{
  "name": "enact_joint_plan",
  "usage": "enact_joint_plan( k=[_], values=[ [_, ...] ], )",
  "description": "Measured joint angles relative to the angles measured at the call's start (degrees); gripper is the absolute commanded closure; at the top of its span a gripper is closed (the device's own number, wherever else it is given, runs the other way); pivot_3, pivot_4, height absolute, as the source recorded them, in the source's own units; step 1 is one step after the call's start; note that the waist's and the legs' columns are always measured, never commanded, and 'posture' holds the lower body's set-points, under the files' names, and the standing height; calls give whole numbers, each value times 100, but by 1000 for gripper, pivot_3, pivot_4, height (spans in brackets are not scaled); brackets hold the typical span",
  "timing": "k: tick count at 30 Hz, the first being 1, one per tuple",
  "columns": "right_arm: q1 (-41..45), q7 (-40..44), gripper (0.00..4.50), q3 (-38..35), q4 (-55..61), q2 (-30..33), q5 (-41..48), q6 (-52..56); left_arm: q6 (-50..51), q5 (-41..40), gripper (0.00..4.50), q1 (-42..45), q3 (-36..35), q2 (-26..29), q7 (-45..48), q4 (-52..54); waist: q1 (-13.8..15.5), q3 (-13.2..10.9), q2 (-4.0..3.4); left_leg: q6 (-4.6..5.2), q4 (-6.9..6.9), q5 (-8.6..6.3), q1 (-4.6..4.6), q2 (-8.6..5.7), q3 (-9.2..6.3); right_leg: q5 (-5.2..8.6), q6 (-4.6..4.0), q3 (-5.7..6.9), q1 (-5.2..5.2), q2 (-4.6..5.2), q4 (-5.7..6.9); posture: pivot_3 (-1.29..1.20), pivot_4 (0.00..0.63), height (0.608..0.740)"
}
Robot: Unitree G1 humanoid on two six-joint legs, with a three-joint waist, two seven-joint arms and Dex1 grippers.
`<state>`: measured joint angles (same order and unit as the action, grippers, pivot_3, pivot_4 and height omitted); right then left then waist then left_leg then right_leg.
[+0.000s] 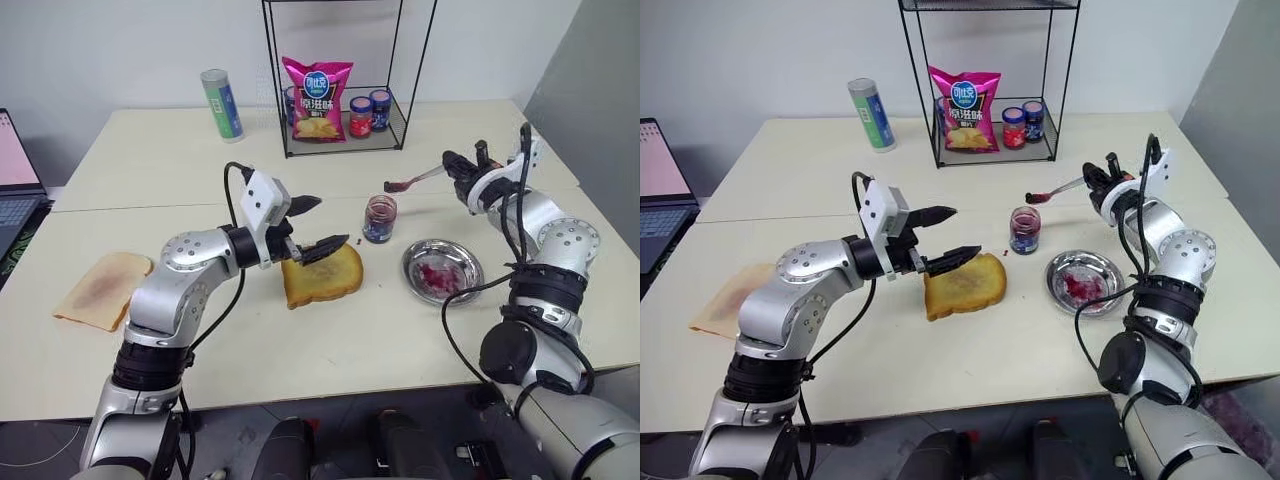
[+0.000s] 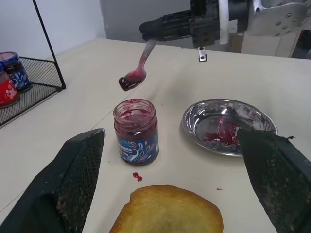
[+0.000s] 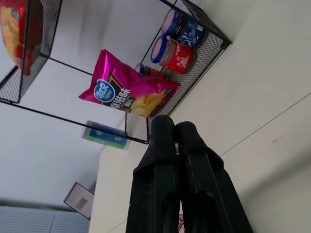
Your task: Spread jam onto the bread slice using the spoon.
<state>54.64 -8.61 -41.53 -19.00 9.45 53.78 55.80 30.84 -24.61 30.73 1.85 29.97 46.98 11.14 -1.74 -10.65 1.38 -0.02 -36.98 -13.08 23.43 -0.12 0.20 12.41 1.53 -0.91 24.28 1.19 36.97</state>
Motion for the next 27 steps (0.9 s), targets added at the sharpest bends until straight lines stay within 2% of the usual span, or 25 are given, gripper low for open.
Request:
enact_joint_plan(
  k=[5,7,11,16,19,24,27],
  values=[
    [-18,-383,4470,40,724,-362,678,277,50,-162,0,22,-92,103,110,56,-18,-1,-1,0,3,0,0,7,0,0,0,0,4,-5,0,0,150,740],
    [-33,-529,4470,200,1049,-573,894,409,261,-333,0,-173,-301,332,120,356,-51,-2,-4,1,6,-1,1,15,4,0,0,-5,8,-7,1,0,150,740],
    [-245,-427,4470,1231,1712,-896,952,676,1024,-941,0,-1171,-1017,898,61,1341,-135,-2,-4,2,7,-1,2,35,-8,4,-6,-2,10,-4,-1,0,150,740],
    [-662,160,4470,2424,1953,-916,467,617,1580,-1387,0,-2402,-1906,1202,-243,2132,-94,-2,-4,1,4,-1,1,42,-15,25,9,8,8,-8,-2,0,150,740],
    [-986,685,4470,3177,2048,-867,-37,342,1736,-1563,0,-3196,-2281,1120,-518,2651,-61,-1,-2,1,3,-1,-2,39,-5,25,9,1,5,-2,-7,0,150,740],
    [-1351,1511,4470,4247,1872,-734,-1075,-425,1750,-1674,0,-4143,-2466,808,-946,3221,-17,-1,-2,0,2,-1,-3,39,-7,25,0,3,5,0,-5,0,150,740],
    [-1420,1809,4470,4536,1726,-726,-1520,-813,1738,-1724,0,-4405,-2477,772,-1055,3391,0,-1,-1,0,2,-1,-4,40,-11,36,-23,7,5,-1,-2,0,150,740]
  ],
)
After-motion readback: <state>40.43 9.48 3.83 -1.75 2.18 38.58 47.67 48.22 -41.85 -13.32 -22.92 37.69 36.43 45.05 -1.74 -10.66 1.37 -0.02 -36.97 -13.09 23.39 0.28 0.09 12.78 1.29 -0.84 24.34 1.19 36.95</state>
